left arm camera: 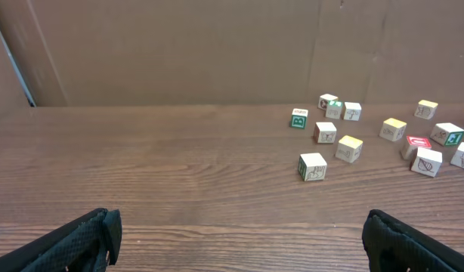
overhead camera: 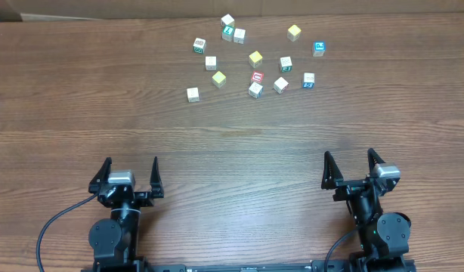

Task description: Form a horizontal line

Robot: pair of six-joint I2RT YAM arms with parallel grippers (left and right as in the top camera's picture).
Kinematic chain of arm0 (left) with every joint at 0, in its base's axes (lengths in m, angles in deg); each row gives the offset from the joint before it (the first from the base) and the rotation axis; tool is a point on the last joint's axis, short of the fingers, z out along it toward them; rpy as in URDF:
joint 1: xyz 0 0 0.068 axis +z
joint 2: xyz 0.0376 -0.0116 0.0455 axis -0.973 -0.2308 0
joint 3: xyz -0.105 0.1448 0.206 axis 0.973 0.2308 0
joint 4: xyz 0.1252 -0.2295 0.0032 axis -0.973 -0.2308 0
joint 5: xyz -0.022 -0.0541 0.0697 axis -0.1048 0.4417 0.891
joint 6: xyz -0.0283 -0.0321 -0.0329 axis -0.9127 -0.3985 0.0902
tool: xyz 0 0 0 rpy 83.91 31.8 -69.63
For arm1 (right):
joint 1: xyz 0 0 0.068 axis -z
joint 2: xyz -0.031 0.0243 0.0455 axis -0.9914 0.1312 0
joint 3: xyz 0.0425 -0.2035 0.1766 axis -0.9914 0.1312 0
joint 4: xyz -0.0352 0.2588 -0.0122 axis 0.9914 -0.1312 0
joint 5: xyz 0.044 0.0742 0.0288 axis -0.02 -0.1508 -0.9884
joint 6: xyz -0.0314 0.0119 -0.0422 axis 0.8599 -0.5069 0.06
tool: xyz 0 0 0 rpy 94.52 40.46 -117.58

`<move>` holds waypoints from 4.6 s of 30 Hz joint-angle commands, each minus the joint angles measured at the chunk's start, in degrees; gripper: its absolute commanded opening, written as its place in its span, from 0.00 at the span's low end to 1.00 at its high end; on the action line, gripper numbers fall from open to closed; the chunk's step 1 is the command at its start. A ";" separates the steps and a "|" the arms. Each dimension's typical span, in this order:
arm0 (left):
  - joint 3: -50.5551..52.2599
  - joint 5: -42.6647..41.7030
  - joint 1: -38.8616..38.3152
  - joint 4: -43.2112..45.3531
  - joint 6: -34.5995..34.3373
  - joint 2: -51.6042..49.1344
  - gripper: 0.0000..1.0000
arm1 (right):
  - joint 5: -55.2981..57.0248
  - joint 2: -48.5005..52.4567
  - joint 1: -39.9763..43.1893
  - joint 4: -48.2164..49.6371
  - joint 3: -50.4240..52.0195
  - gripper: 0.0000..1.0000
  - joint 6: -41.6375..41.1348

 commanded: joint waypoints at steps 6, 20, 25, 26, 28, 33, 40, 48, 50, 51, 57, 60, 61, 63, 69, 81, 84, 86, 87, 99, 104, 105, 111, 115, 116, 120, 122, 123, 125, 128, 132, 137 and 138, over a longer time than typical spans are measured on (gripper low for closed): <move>0.17 0.63 -0.37 -0.13 1.29 0.70 0.99 | -0.35 -0.55 0.20 0.37 0.59 1.00 0.24; -3.19 -19.45 -0.37 0.24 2.67 0.68 1.00 | -0.35 -0.55 0.20 0.39 0.59 1.00 0.24; -11.47 -19.28 -0.37 -7.21 3.08 0.68 1.00 | -0.35 -0.55 0.20 0.37 0.59 1.00 0.24; -15.06 -19.06 -0.37 -9.55 3.06 0.63 1.00 | -0.35 -0.55 0.20 0.39 0.59 1.00 0.24; -18.80 -18.71 -0.37 -12.50 3.04 0.24 1.00 | -0.35 -0.55 0.20 0.39 0.59 1.00 0.24; -27.15 -18.25 -0.37 -19.96 2.34 -4.22 1.00 | -0.35 -0.55 0.20 0.37 0.59 1.00 0.24; -41.44 -19.69 -0.37 -26.86 0.31 -17.84 1.00 | -0.35 -0.55 0.20 0.39 0.59 1.00 0.24; -63.69 -27.15 -0.37 -44.76 -0.42 -38.56 1.00 | -0.35 -0.55 0.20 0.37 0.59 1.00 0.24; -66.25 -28.39 -0.37 -45.42 -0.42 -42.21 1.00 | -0.35 -0.55 0.20 0.37 0.59 1.00 0.24; -66.71 -29.29 -0.37 -45.59 -1.64 -43.58 1.00 | -0.35 -0.55 0.20 0.39 0.59 1.00 0.24; -66.79 -41.31 -0.39 -45.66 -1.64 -48.78 1.00 | -0.35 -0.55 0.20 0.37 0.59 1.00 0.24; -66.79 -46.36 -0.37 -44.41 -1.49 -51.36 1.00 | -0.35 -0.55 0.20 0.39 0.59 1.00 0.24; -66.79 -47.95 -0.37 -43.87 -1.46 -52.24 1.00 | -0.35 -0.55 0.20 0.39 0.59 1.00 0.24; -66.79 -50.05 -0.37 -42.88 -1.49 -54.21 1.00 | -0.35 -0.55 0.20 0.37 0.59 1.00 0.24; -66.88 -46.21 -0.42 -42.23 -5.64 -59.91 1.00 | -0.35 -0.55 0.20 0.39 0.59 1.00 0.24; -81.55 1.42 -17.18 -46.27 -13.14 -74.01 1.00 | -0.35 -0.55 0.20 0.37 0.59 1.00 0.24; -85.00 9.57 -19.58 -46.05 -13.14 -79.89 1.00 | -0.35 -0.55 0.20 0.39 0.59 1.00 0.24; -86.77 12.57 -20.31 -44.83 -13.14 -84.08 1.00 | -0.35 -0.55 0.20 0.37 0.59 1.00 0.24; -87.65 13.07 -20.48 -44.15 -13.11 -86.20 1.00 | -0.35 -0.55 0.20 0.39 0.59 1.00 0.24; -89.99 9.38 -20.70 -39.34 -23.74 -111.10 1.00 | -0.35 -0.55 0.20 0.39 0.59 1.00 0.24; -89.99 9.27 -20.68 -37.11 -25.62 -117.07 1.00 | -0.35 -0.55 0.20 0.39 0.59 1.00 0.24; -89.99 9.20 -20.68 -36.50 -25.64 -118.27 1.00 | -0.35 -0.55 0.20 0.39 0.59 1.00 0.24; -89.99 9.16 -20.59 -34.14 -26.03 -122.49 1.00 | -0.35 -0.55 0.20 0.39 0.59 1.00 0.24; -89.99 10.19 -20.52 -29.86 -25.97 -123.45 0.95 | -0.35 -0.55 0.20 0.39 0.59 1.00 0.24; -89.99 10.78 -20.52 -29.49 -25.99 -123.45 0.92 | -0.35 -0.55 0.20 0.37 0.59 1.00 0.24; -89.96 16.35 -20.52 -27.85 -25.92 -123.47 0.86 | -0.35 -0.55 0.20 0.39 0.59 1.00 0.24; -89.96 16.50 -20.52 -27.23 -25.92 -123.47 0.84 | -0.35 -0.55 0.20 0.39 0.59 1.00 0.24; -89.96 16.50 -20.52 -27.17 -25.94 -123.47 0.84 | -0.35 -0.55 0.20 0.39 0.59 1.00 0.24; -89.77 16.46 -20.52 -26.80 -25.94 -123.47 0.79 | -0.35 -0.55 0.20 0.37 0.59 1.00 0.24; -89.55 16.46 -20.52 -25.94 -25.66 -123.89 0.74 | -0.35 -0.55 0.20 0.39 0.59 1.00 0.24; -89.55 16.22 -20.52 -25.00 -24.63 -125.31 0.70 | -0.35 -0.55 0.20 0.37 0.59 1.00 0.24; -89.55 14.78 -20.52 -23.12 -24.63 -126.97 0.54 | -0.35 -0.55 0.20 0.37 0.59 1.00 0.24; -89.55 14.53 -20.52 -23.10 -24.63 -127.21 0.49 | -0.35 -0.55 0.20 0.37 0.59 1.00 0.24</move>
